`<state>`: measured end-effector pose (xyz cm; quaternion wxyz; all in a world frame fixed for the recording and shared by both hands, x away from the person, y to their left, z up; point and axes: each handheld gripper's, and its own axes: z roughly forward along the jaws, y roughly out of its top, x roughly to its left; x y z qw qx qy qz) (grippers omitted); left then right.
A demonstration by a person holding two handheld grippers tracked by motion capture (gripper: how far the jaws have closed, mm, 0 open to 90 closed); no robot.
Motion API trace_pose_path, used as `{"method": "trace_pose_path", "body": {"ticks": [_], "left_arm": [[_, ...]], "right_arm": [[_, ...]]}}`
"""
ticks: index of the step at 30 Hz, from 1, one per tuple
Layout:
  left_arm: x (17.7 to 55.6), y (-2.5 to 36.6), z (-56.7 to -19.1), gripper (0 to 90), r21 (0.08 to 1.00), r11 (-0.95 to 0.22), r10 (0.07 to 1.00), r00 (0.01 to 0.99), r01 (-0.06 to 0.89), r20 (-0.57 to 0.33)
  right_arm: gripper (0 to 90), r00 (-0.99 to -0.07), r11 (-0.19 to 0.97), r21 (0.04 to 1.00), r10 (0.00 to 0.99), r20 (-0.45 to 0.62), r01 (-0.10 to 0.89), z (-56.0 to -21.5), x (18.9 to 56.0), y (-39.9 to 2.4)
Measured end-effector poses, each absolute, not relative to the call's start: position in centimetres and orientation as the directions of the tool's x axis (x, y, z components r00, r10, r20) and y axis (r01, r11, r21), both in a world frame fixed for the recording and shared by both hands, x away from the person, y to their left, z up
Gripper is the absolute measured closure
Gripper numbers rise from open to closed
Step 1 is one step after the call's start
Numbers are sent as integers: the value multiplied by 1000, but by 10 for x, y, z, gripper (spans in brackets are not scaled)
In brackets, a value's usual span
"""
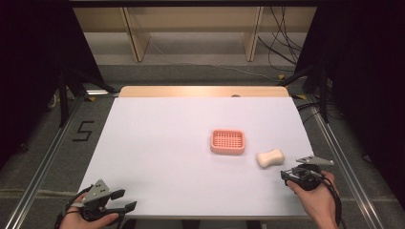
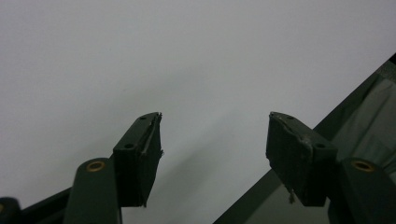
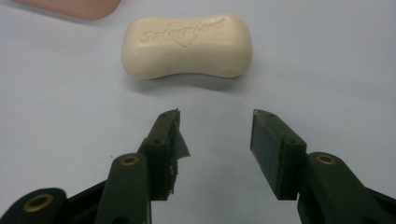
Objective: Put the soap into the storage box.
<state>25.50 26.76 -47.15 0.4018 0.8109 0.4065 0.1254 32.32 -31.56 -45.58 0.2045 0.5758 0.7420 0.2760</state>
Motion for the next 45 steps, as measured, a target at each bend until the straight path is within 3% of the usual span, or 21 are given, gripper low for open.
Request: {"method": "trace_pose_path", "body": {"ticks": [5, 11, 14, 18, 20, 23, 26, 29, 45], "left_arm": [[256, 268, -471, 351, 746, -373, 752, 651, 551, -105], [254, 266, -472, 350, 750, -346, 758, 639, 563, -131], [256, 267, -473, 350, 751, -372, 754, 650, 546, -98], [254, 264, -473, 350, 747, -344, 759, 637, 569, -136], [254, 265, -473, 349, 747, -347, 758, 639, 567, -132], [256, 266, -473, 349, 749, -371, 755, 647, 550, -102], [255, 264, -474, 349, 743, -346, 764, 632, 572, -131], [254, 263, -474, 348, 747, -331, 758, 634, 576, -152], [255, 266, -474, 347, 740, -360, 754, 644, 568, -128]], "right_arm": [[495, -266, 196, 612, 964, 24, 766, -455, 322, -316], [459, -384, 350, 539, 922, -53, 766, -451, 332, -321], [446, -450, 427, 514, 889, -87, 744, -447, 340, -322], [430, -517, 511, 454, 847, -123, 730, -443, 349, -325], [424, -519, 512, 422, 848, -108, 748, -440, 352, -324], [403, -611, 603, 351, 785, -101, 717, -435, 362, -326], [373, -755, 748, 258, 649, -95, 611, -434, 369, -325], [358, -810, 812, 175, 578, -104, 557, -433, 376, -323], [301, -864, 870, 114, 491, -106, 480, -428, 415, -300]]}}
